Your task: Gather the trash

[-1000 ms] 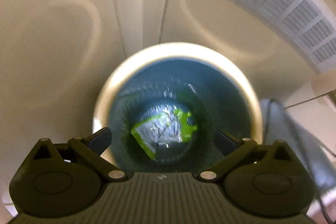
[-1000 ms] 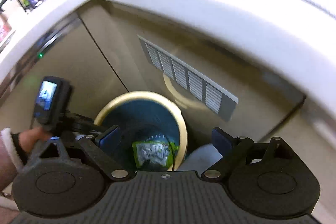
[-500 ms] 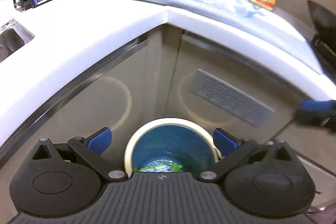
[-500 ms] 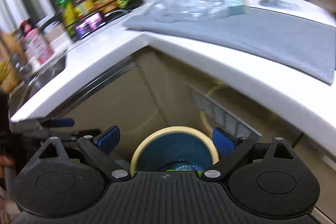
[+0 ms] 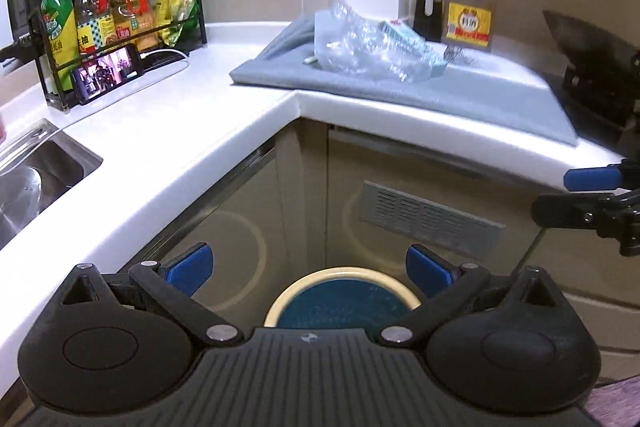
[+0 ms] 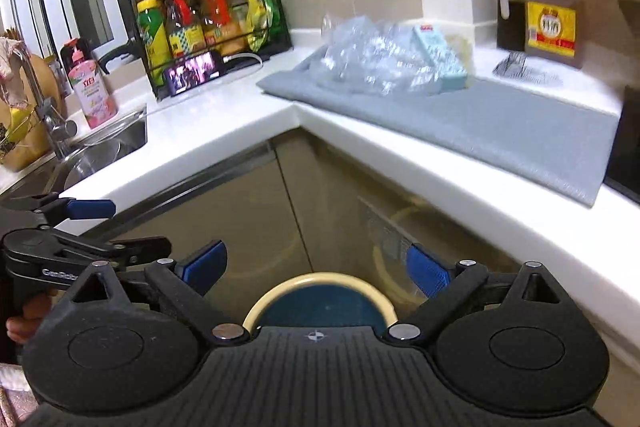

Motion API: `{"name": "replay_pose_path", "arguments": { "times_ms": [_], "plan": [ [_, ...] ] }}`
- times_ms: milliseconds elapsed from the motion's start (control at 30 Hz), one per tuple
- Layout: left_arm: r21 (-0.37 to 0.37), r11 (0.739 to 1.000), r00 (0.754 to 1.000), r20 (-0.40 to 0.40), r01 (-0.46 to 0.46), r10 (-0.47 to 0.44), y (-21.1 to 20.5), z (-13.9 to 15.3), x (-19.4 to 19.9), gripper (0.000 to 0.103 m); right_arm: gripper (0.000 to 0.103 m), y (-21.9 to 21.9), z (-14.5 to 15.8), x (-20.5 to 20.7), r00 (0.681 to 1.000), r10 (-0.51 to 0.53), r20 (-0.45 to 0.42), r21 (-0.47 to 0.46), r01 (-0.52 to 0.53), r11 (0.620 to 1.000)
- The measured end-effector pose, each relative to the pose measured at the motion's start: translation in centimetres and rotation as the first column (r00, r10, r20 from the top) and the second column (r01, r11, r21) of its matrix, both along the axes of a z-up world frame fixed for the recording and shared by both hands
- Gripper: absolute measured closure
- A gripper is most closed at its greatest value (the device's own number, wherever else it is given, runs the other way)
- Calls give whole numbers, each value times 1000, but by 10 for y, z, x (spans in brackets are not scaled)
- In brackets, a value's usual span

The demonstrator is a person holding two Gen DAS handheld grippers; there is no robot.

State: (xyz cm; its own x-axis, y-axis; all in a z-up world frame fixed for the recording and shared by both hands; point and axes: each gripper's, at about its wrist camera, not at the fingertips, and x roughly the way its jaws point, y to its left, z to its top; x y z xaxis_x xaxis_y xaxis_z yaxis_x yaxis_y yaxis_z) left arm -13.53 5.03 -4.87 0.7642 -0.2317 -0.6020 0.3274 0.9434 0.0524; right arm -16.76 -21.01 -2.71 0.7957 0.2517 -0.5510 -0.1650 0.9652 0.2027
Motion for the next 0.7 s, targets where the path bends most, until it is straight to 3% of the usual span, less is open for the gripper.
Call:
{"name": "replay_pose_path", "arguments": {
  "times_ms": [700],
  "plan": [
    [5, 1000, 1000, 6, 13, -13, -3, 4, 3, 0, 5, 13, -5, 4, 999, 33, -26, 2, -33, 999]
  ]
}}
